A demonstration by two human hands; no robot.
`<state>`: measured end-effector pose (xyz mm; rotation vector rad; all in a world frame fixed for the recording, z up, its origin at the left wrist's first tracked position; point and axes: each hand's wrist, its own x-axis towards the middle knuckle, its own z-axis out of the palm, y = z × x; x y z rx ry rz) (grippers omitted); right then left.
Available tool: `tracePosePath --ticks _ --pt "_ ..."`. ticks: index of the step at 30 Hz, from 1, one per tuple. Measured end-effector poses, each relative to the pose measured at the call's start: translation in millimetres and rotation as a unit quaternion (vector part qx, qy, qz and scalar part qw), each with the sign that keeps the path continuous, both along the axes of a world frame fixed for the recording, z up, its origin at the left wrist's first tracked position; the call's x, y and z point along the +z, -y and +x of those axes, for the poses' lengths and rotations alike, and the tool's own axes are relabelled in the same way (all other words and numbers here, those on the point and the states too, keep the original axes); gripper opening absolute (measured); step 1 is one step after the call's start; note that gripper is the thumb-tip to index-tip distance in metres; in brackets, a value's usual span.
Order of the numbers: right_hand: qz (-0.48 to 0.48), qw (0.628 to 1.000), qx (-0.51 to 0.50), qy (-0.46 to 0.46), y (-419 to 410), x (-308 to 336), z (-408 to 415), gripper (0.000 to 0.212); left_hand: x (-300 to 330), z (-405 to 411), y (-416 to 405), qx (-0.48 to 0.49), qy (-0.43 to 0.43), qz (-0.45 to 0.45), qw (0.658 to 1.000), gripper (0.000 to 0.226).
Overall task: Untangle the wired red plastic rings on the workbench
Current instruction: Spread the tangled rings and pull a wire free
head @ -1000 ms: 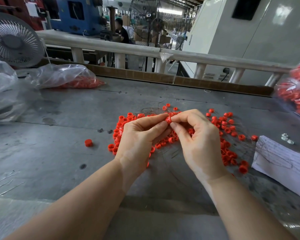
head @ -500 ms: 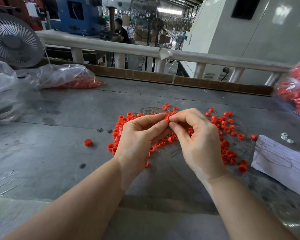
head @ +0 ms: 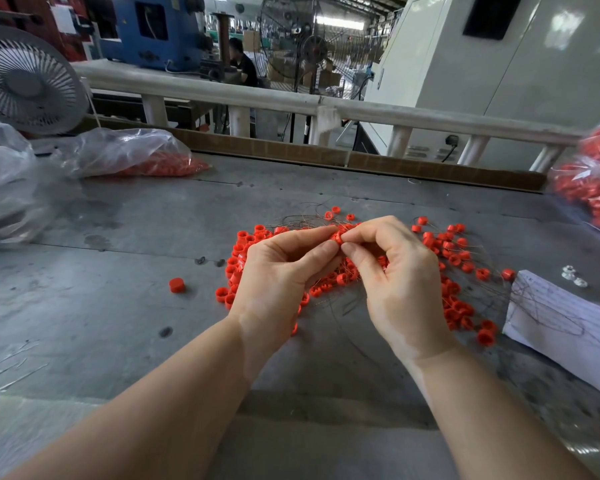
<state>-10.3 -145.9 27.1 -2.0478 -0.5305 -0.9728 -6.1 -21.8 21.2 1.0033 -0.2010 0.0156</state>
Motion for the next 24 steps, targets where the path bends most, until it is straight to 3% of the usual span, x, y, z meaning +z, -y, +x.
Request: tracePosePath --ticks 17,24 --pt "0.002 0.999 -0.029 -0.014 -3.1 1.9 -3.8 0.009 0.7 -5.0 2.9 0.067 0.070 0.077 0.992 0.015" --pt "-0.006 0.999 -0.032 0.000 -5.9 2.4 -5.3 0.007 0.0 -4.1 4.0 0.069 0.060 0.064 0.994 0.014"
